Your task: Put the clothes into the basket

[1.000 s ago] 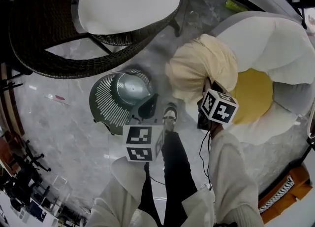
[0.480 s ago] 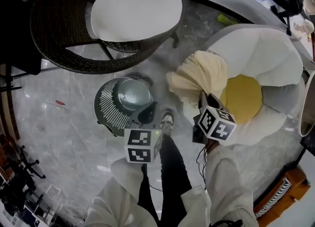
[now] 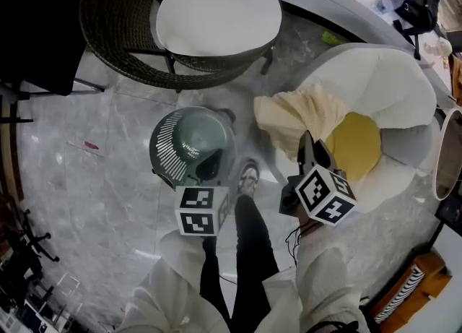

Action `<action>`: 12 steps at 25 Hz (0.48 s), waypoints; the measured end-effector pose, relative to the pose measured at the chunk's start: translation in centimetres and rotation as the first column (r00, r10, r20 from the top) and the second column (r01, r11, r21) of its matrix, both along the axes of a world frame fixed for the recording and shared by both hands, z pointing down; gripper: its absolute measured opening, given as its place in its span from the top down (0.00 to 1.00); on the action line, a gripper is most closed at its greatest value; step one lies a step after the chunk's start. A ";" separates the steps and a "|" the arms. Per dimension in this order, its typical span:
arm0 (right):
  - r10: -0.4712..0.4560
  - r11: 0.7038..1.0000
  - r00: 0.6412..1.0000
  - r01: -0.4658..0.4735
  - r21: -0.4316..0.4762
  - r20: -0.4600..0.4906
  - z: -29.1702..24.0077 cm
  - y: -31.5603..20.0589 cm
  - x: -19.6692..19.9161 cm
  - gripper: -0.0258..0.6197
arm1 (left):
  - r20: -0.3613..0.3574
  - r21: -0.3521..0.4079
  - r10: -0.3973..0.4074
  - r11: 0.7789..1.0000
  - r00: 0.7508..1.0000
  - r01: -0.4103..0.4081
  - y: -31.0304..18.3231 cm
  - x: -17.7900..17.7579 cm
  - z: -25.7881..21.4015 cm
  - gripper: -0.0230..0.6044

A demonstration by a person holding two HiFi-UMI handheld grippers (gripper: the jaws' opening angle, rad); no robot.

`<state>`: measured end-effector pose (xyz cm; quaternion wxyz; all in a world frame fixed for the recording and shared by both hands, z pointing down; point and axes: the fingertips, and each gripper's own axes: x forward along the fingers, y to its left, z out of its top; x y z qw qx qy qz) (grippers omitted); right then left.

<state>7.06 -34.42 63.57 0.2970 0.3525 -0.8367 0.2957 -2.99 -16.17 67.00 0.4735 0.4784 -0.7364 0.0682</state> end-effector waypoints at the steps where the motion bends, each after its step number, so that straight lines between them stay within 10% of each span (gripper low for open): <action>1: -0.004 1.000 1.000 0.004 0.004 0.007 -0.5 0.5 -0.3 0.90 | 0.000 0.001 -0.008 1.000 1.000 0.008 0.7 -0.2 -0.2 0.97; 12: -0.029 0.999 0.994 0.033 -0.039 0.107 -4.9 8.1 -3.2 0.90 | 0.043 0.030 -0.077 0.997 0.996 0.076 6.5 -2.7 -3.3 0.97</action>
